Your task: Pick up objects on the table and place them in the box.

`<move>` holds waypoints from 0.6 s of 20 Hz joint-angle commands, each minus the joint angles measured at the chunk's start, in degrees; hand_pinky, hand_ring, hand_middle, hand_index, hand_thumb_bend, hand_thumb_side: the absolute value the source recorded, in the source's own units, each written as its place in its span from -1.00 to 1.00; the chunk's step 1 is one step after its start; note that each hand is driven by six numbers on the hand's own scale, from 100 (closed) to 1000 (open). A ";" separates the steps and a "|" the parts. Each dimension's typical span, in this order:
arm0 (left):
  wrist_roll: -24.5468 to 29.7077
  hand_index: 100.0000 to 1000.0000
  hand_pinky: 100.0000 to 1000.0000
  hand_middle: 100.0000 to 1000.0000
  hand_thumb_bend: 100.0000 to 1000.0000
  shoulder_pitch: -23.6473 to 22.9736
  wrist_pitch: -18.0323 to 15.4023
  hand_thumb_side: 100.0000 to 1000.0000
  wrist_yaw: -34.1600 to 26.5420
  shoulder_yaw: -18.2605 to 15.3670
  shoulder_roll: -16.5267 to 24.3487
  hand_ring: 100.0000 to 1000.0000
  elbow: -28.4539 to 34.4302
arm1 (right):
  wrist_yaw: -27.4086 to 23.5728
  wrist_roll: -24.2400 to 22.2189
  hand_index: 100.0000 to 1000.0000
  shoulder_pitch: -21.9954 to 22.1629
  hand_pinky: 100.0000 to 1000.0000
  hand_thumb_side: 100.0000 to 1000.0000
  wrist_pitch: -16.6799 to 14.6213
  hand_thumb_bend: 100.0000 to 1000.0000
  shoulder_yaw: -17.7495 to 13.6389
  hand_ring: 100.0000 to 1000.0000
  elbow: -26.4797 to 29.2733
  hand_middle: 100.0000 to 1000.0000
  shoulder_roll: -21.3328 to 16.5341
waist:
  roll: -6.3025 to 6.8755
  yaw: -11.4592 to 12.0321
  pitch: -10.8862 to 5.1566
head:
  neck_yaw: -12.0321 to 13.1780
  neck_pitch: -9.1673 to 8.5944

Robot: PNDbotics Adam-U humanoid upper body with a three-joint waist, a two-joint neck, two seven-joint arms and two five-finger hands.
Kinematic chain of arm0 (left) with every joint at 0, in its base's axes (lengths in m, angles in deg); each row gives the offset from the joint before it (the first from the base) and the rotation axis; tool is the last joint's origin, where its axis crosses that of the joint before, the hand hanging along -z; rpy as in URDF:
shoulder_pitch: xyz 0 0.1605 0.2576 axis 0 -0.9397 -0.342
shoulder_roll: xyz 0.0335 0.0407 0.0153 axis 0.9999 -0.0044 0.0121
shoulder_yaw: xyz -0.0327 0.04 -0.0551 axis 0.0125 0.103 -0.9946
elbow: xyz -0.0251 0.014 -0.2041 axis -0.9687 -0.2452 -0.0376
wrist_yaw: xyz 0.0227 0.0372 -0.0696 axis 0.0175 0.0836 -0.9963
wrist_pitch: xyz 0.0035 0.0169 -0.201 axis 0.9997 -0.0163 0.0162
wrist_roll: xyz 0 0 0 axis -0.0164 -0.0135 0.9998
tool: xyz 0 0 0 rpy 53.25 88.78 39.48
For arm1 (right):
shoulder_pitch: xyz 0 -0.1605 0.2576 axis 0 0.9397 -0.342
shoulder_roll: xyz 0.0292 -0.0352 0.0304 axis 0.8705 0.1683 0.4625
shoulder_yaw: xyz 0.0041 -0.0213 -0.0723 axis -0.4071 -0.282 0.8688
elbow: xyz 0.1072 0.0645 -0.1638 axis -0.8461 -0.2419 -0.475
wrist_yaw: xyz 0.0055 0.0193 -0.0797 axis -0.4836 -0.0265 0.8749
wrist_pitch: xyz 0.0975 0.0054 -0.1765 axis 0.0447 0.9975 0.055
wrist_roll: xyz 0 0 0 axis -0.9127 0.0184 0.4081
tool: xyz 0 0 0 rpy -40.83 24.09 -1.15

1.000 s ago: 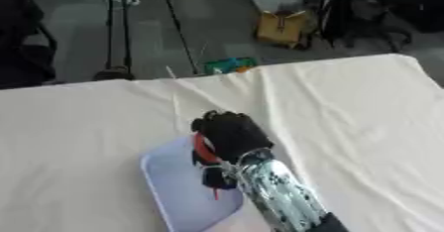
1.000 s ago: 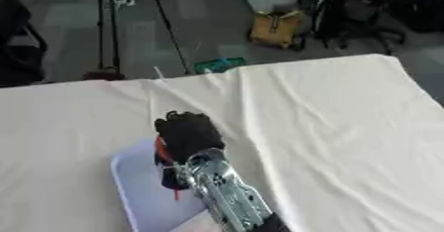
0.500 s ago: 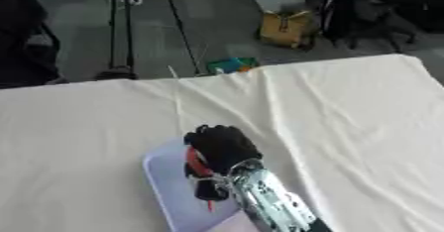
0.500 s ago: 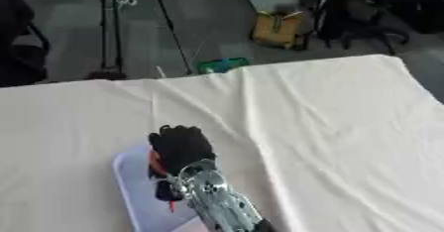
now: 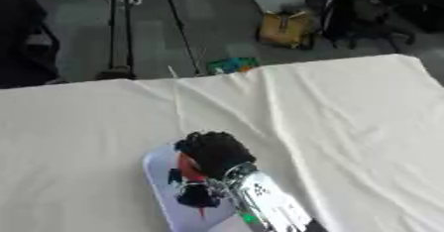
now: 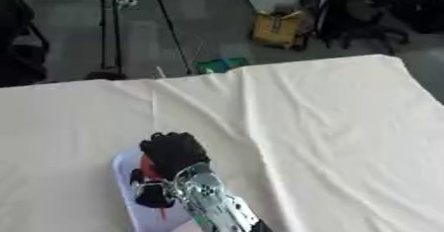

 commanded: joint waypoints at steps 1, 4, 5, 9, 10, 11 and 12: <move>-0.16 0.50 0.38 0.71 -1.00 0.89 -0.04 0.82 0.21 0.01 0.52 0.59 0.81 | -0.86 -0.67 0.91 -1.02 0.14 0.98 -1.42 -0.70 0.01 0.18 0.56 0.46 0.58 | 0.07 0.03 -1.02 | -0.13 -0.34; -0.13 0.50 0.38 0.71 -1.00 0.84 -0.03 0.82 0.23 -0.01 0.51 0.59 0.81 | -0.88 -1.47 0.94 -1.10 0.27 0.99 -2.09 -0.63 -0.14 0.36 0.54 0.50 0.63 | 0.04 -0.04 -1.01 | -0.10 -0.38; -0.15 0.50 0.38 0.71 -1.00 0.82 -0.03 0.82 0.23 -0.03 0.51 0.59 0.81 | -1.00 -1.75 0.94 -1.13 0.27 0.99 -2.29 -0.63 -0.18 0.36 0.56 0.50 0.66 | 0.04 -0.05 -1.01 | -0.09 -0.39; -0.18 0.50 0.38 0.71 -1.00 0.74 0.01 0.82 0.29 -0.07 0.51 0.59 0.81 | -1.08 -2.17 0.94 -1.15 0.28 0.99 -2.46 -0.66 -0.36 0.37 1.04 0.50 0.59 | 0.06 -0.06 -1.01 | -0.05 -0.37; -0.19 0.50 0.38 0.71 -1.00 0.73 0.01 0.82 0.30 -0.08 0.50 0.59 0.81 | -1.04 -2.16 0.94 -1.21 0.29 0.97 -2.46 -0.70 -0.39 0.37 1.22 0.50 0.59 | 0.07 -0.08 -1.01 | -0.04 -0.39; -0.22 0.50 0.38 0.71 -1.00 0.73 0.02 0.82 0.30 -0.09 0.50 0.59 0.81 | -1.00 -2.12 0.94 -1.28 0.29 0.97 -2.47 -0.70 -0.42 0.37 1.47 0.50 0.58 | 0.07 -0.09 -1.00 | -0.04 -0.41; -0.24 0.50 0.38 0.71 -1.00 0.72 0.02 0.82 0.31 -0.10 0.50 0.59 0.81 | -0.97 -2.09 0.94 -1.32 0.29 0.98 -2.48 -0.71 -0.44 0.37 1.68 0.50 0.58 | 0.08 -0.11 -1.00 | -0.03 -0.42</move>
